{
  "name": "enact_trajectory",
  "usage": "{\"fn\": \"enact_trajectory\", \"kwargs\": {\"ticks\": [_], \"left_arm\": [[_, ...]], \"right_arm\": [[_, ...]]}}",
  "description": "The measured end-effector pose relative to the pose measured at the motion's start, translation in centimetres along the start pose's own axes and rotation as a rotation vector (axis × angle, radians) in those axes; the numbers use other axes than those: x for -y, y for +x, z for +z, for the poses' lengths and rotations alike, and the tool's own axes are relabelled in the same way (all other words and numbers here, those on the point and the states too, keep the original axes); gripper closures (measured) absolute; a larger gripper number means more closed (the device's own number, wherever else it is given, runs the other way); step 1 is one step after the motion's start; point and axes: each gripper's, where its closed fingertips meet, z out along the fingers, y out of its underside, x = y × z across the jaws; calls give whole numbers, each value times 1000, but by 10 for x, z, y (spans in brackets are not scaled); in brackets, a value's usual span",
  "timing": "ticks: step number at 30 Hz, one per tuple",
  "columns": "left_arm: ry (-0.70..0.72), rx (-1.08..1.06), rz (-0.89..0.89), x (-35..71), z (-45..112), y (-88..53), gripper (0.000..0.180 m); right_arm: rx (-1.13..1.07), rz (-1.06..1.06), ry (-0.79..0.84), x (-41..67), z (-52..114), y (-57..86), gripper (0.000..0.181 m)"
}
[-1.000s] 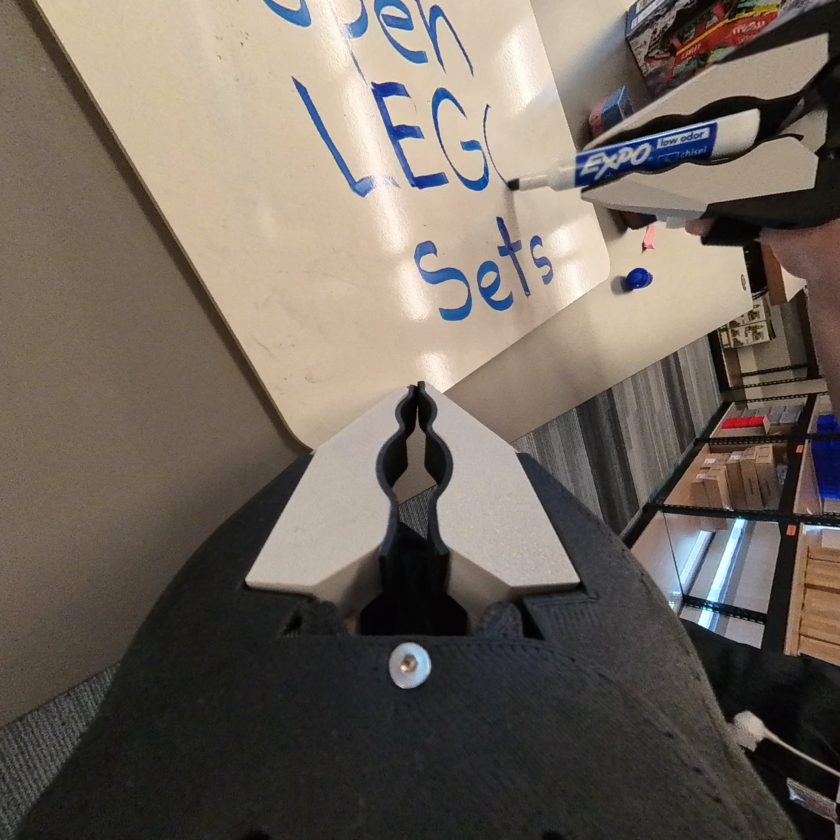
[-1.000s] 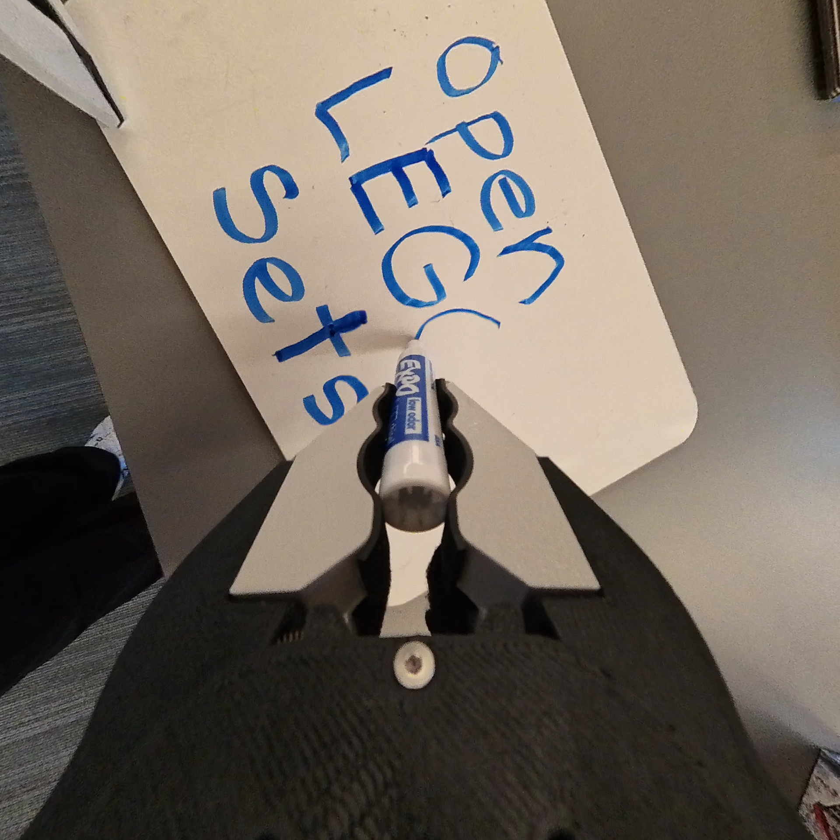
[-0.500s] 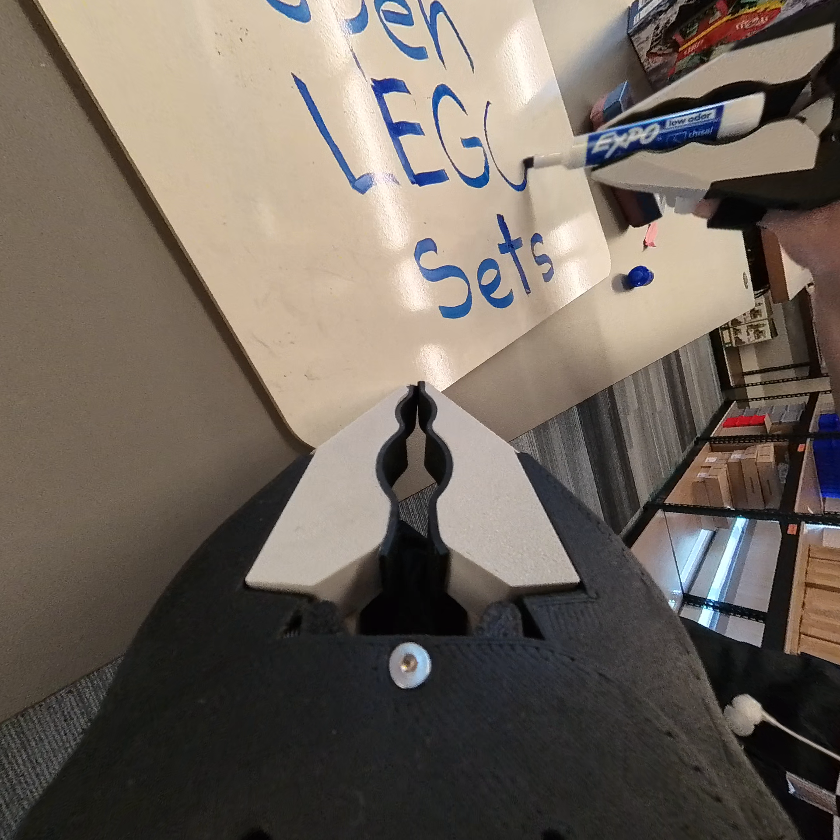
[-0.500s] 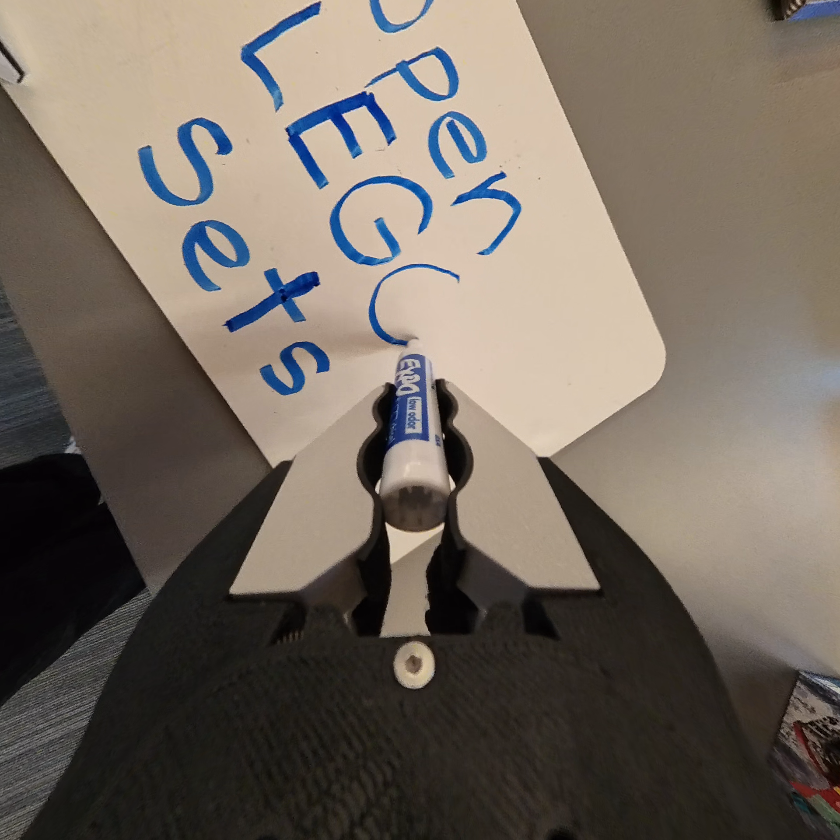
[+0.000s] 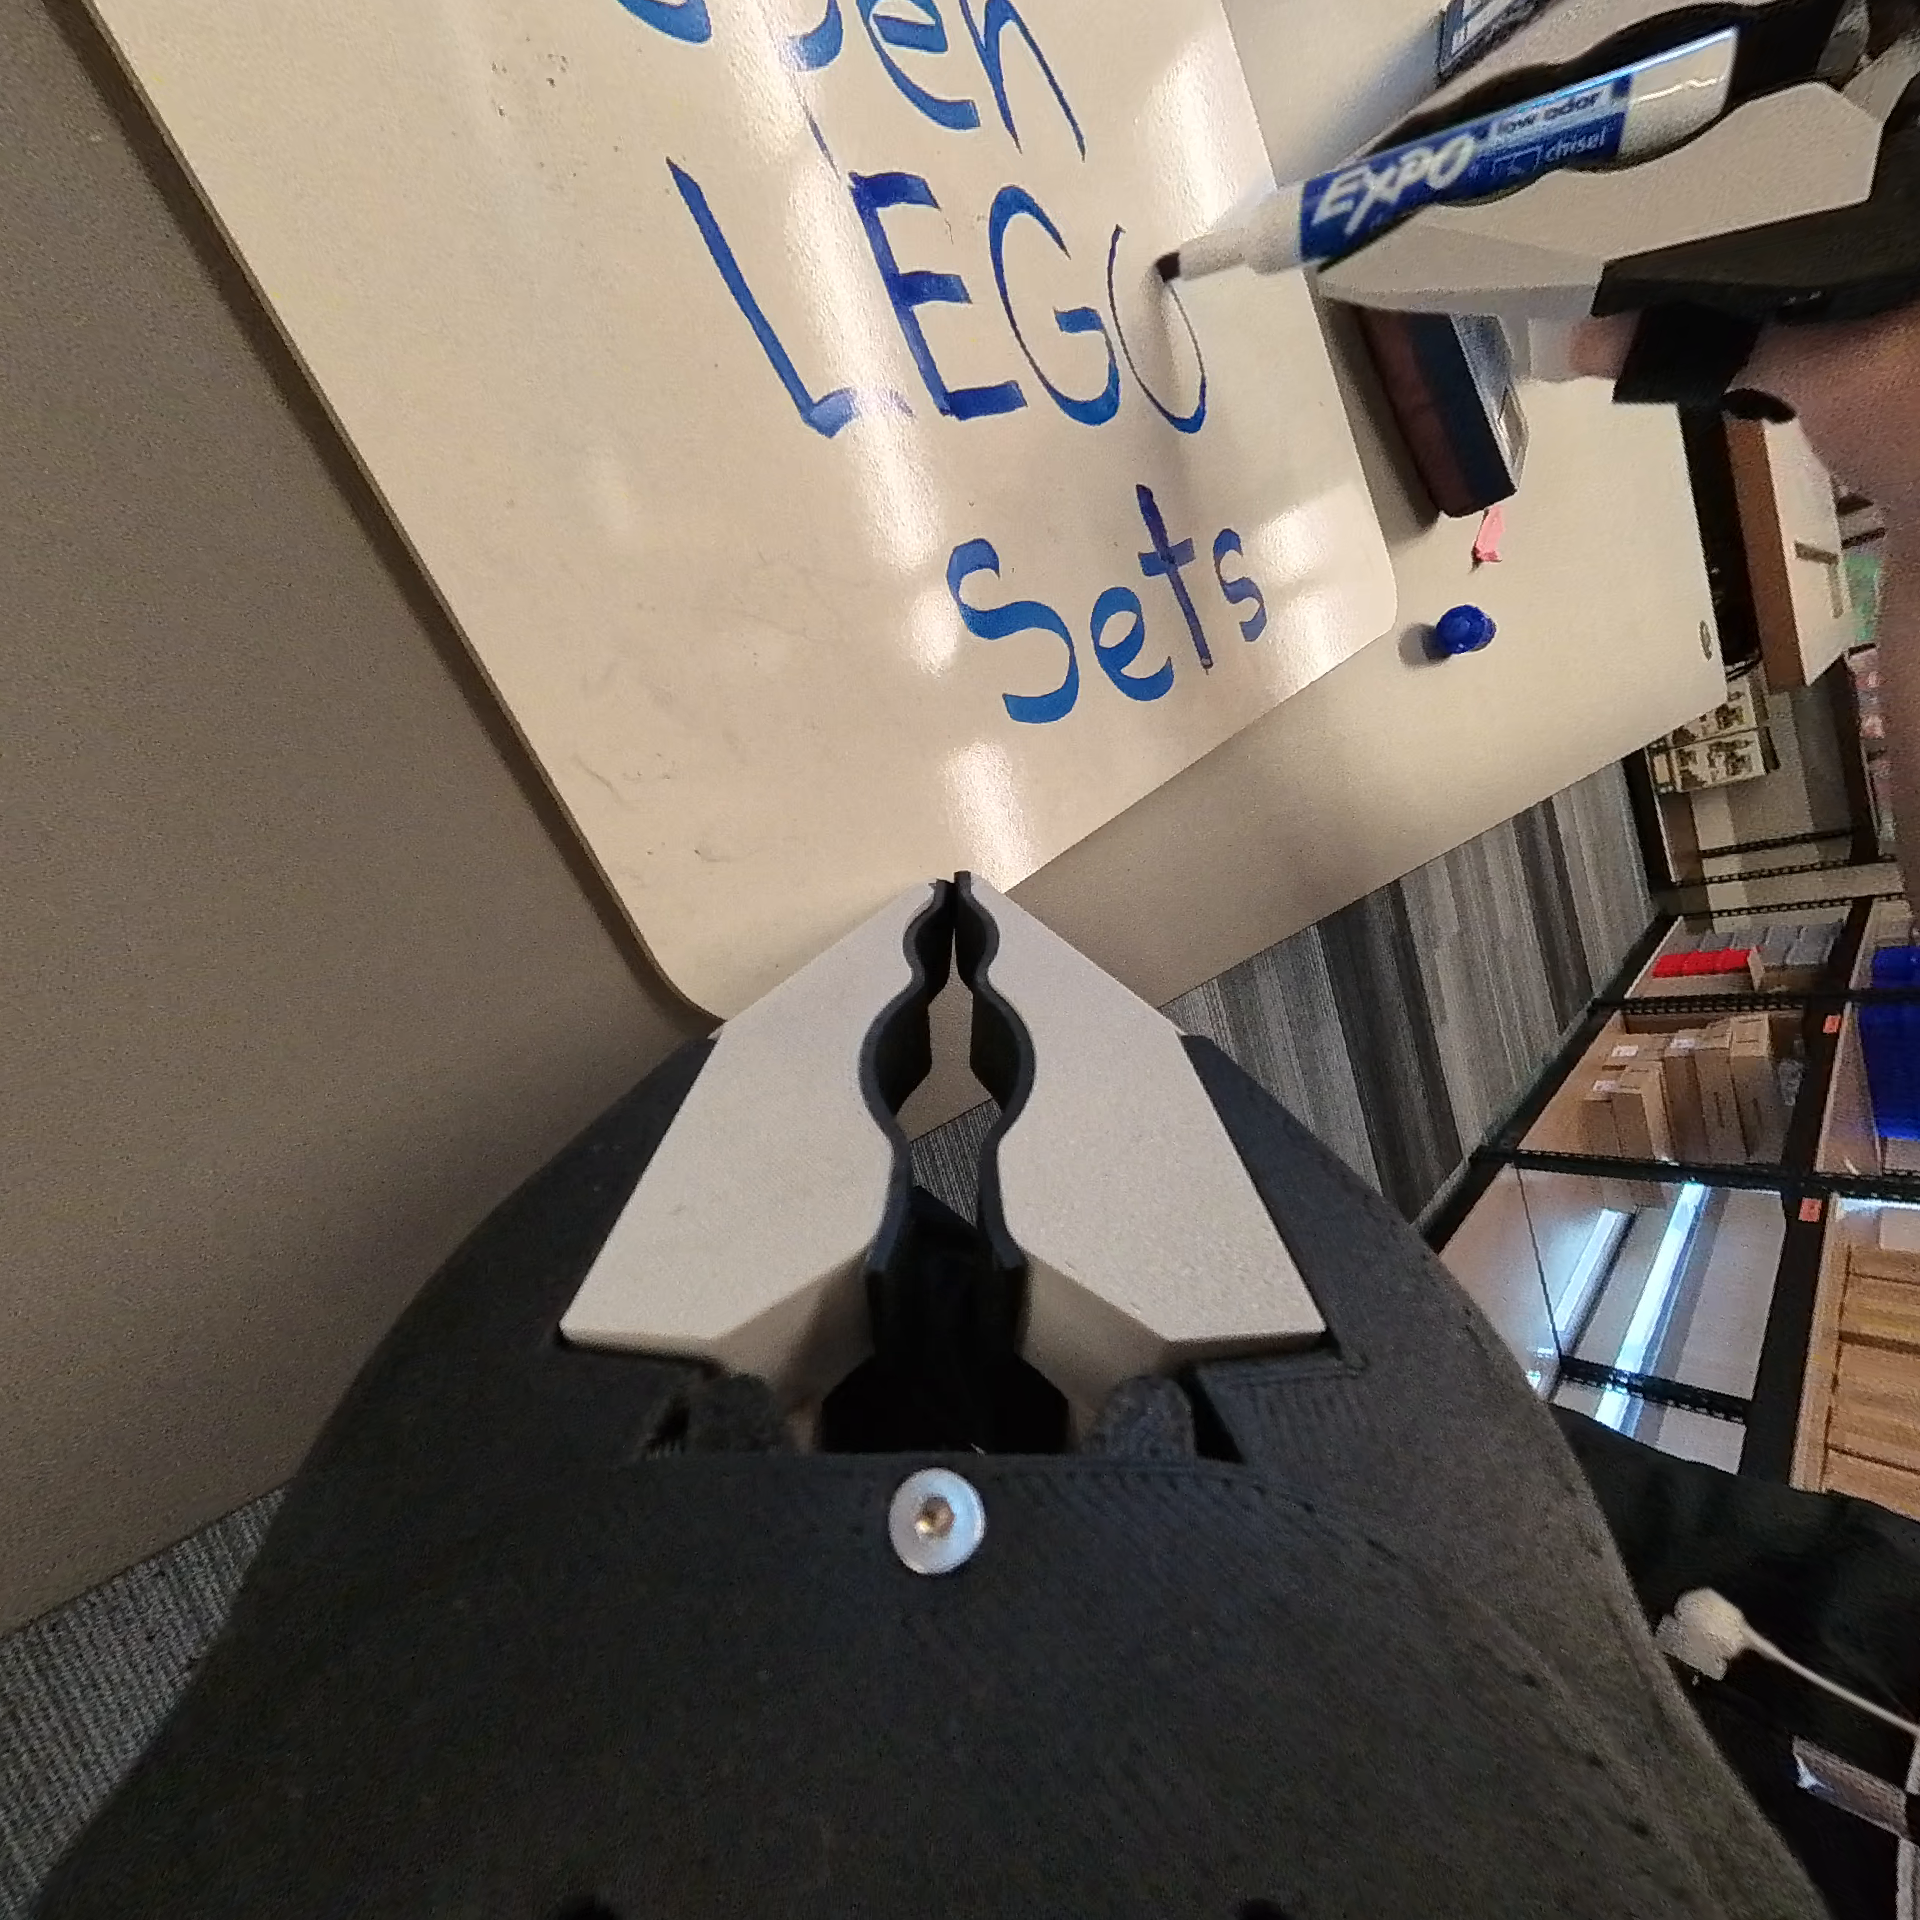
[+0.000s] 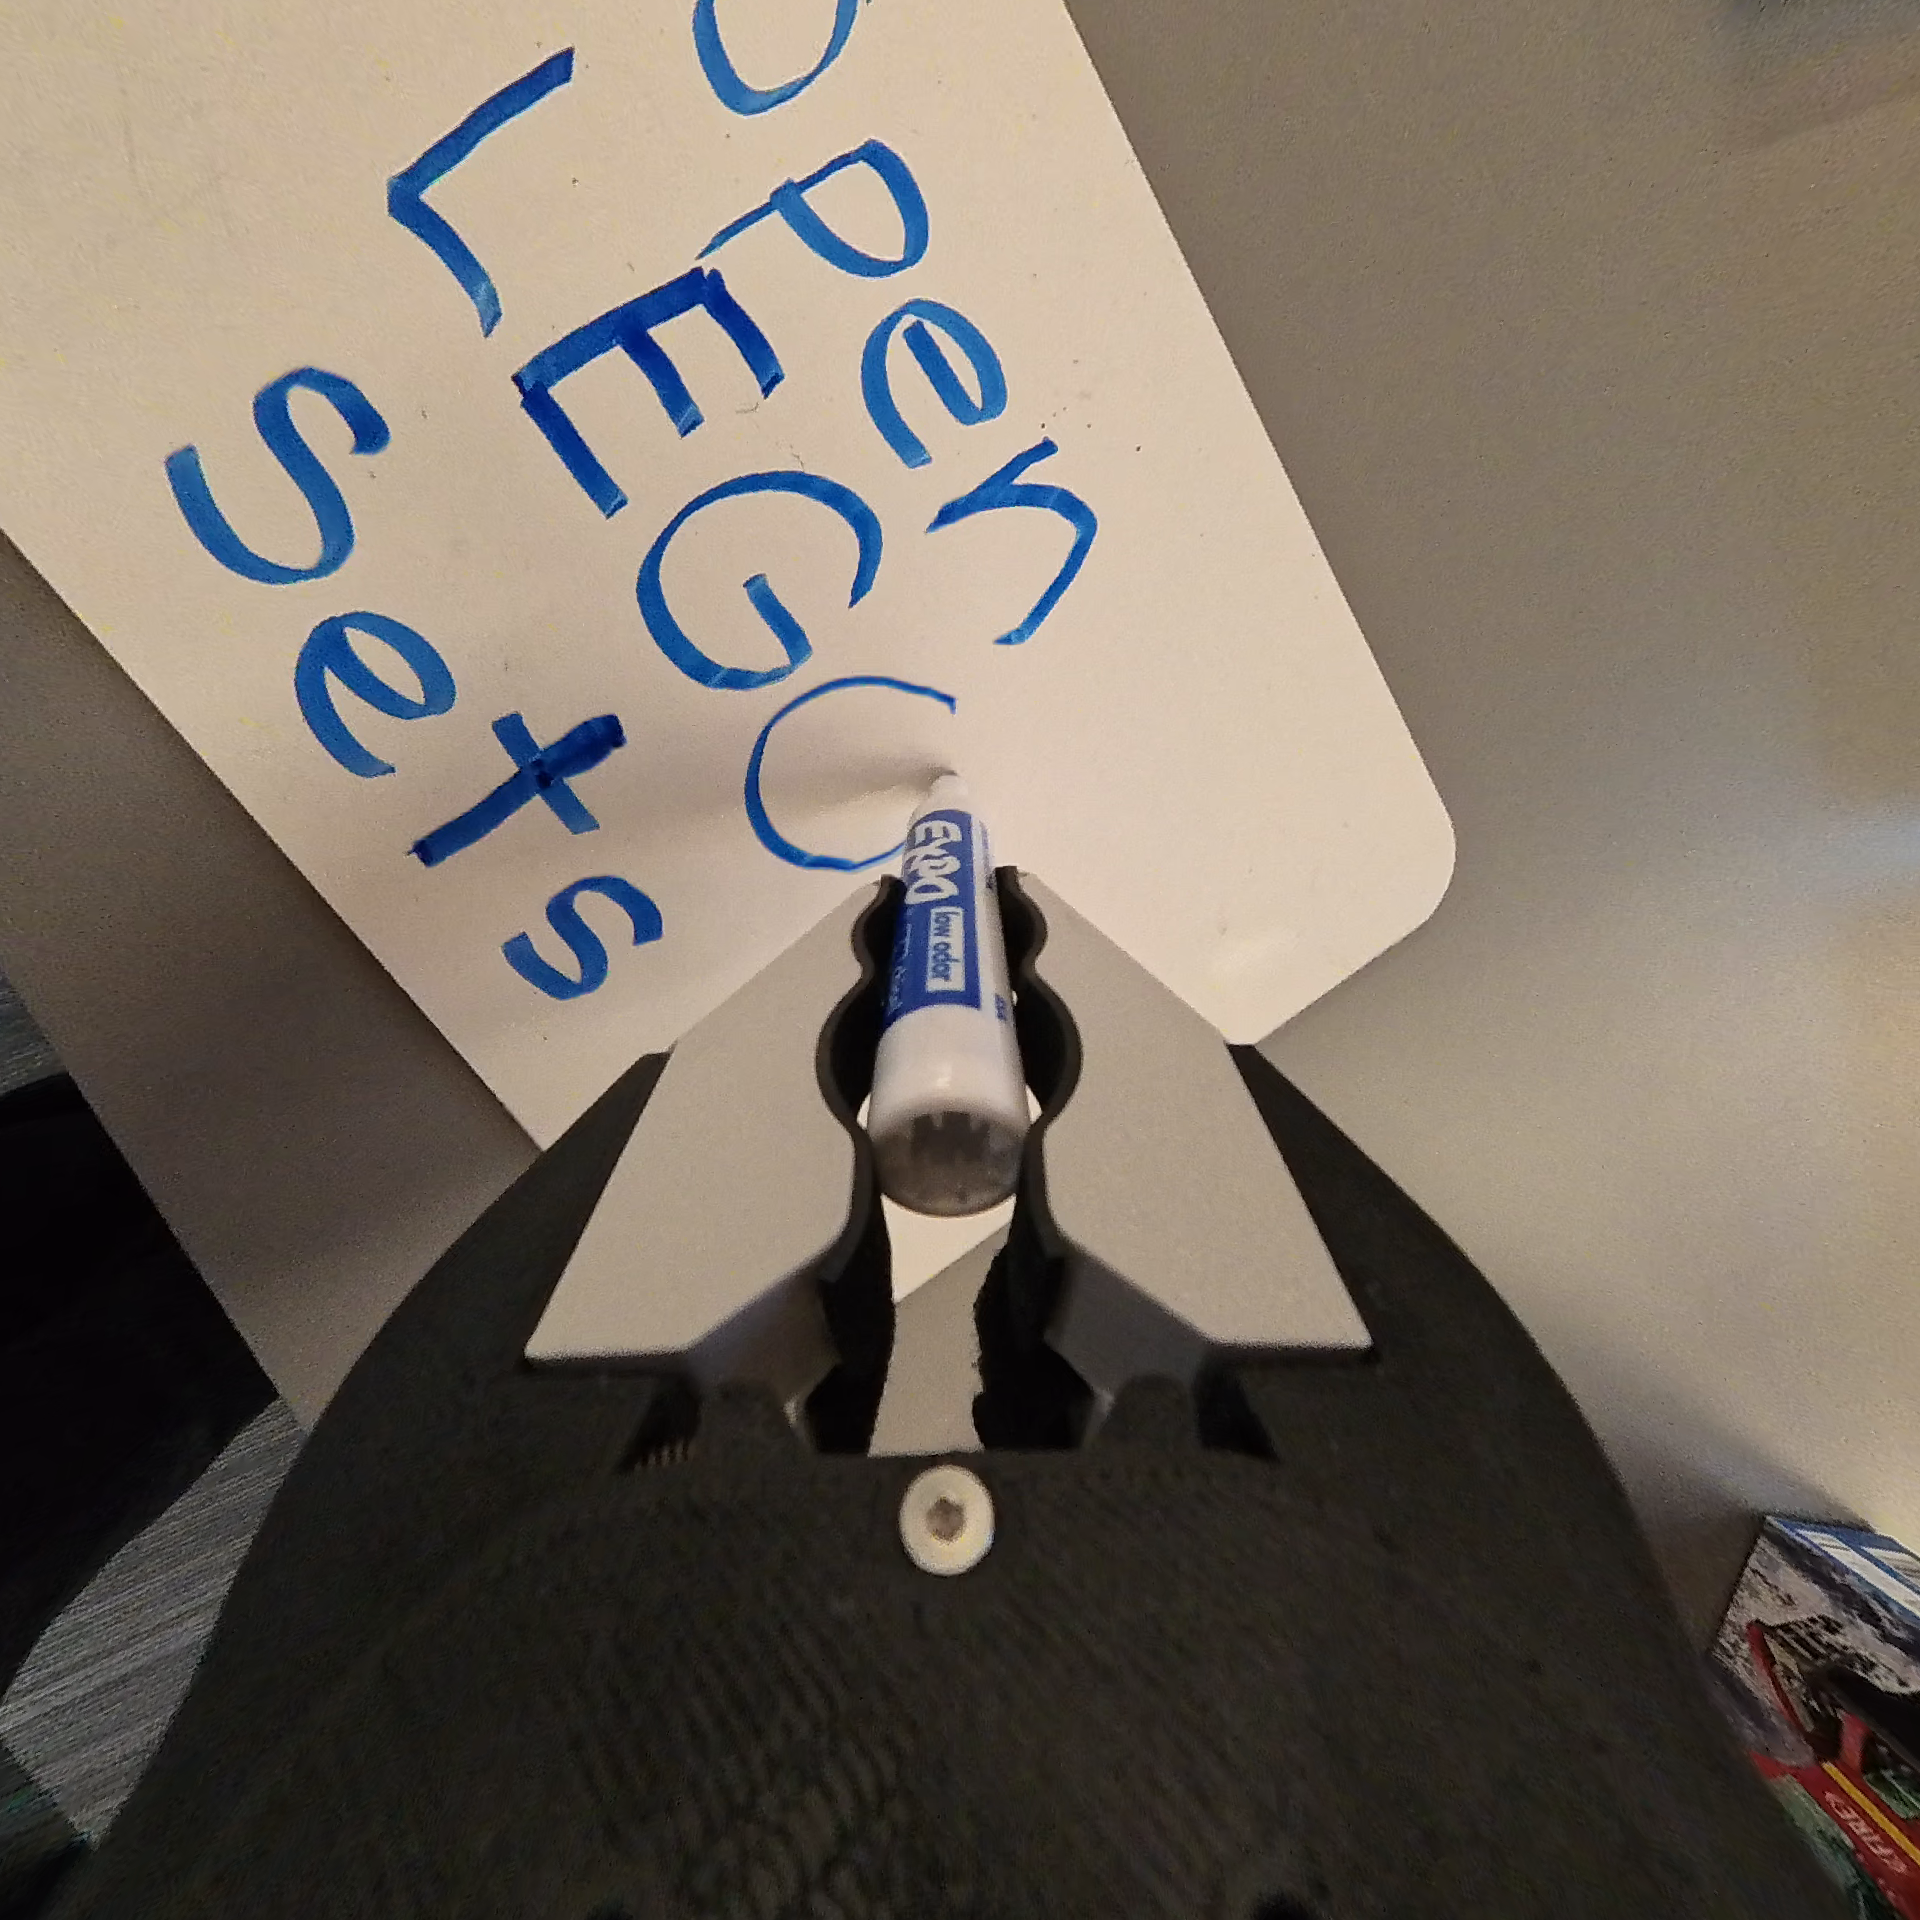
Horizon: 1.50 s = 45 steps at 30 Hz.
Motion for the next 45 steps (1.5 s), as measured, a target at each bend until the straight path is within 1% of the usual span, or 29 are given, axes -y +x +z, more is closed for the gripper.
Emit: {"fn": "enact_trajectory", "kwargs": {"ticks": [7, 13, 45], "left_arm": [[1, 0, -1, 0, 0, 0, 180], [0, -3, -3, 0, 0, 0, 180], [9, -15, -11, 0, -1, 1, 180]], "right_arm": [[20, 36, -33, 7, 3, 3, 163], [23, 26, -46, 14, 6, 3, 163], [80, -10, -28, 21, 4, -24, 163]]}}
